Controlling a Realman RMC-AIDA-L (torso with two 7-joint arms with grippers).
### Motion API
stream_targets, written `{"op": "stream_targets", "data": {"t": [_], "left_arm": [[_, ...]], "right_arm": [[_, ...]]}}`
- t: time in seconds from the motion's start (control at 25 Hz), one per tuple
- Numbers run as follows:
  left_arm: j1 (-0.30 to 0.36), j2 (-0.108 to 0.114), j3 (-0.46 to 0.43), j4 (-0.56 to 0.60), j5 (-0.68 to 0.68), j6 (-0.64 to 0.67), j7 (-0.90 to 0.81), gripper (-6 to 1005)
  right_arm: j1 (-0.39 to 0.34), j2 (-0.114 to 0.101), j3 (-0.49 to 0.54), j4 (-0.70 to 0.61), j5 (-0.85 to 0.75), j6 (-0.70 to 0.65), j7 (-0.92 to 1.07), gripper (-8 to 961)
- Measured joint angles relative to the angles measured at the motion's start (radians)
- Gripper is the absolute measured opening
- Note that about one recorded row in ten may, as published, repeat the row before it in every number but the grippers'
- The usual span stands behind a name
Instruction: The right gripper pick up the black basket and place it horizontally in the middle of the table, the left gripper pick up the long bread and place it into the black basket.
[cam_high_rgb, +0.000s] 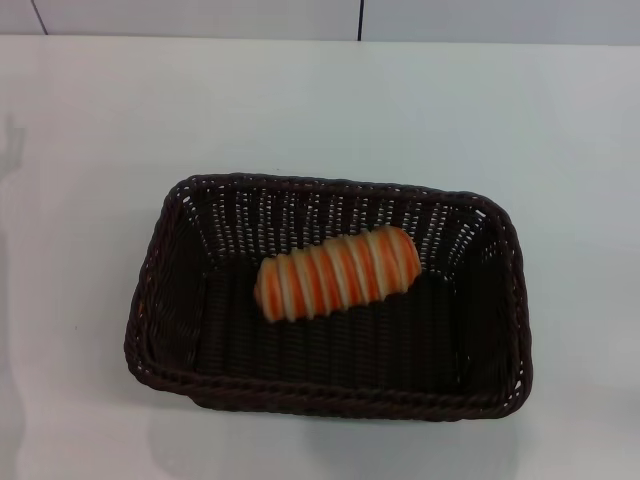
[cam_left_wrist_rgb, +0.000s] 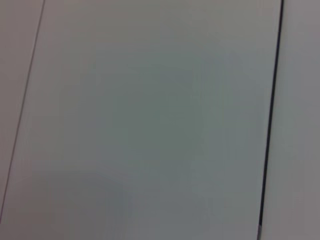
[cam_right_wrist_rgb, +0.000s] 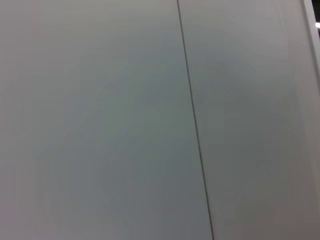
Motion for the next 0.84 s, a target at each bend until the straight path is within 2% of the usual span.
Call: {"op": "stream_targets", "data": {"t": [0.24, 0.84], "left_arm": [[0.004, 0.000, 0.043, 0.012, 0.002, -0.027, 0.022, 849], [-0.002, -0.002, 0.046, 0.017, 0.003, -0.134, 0.060, 852]], "right_arm": [[0.023, -0.001, -0.005, 0.040, 0.000, -0.001, 0.000, 840], [0.091, 0.006, -0.008, 0.141, 0.045, 0.027, -0.001, 840]]}}
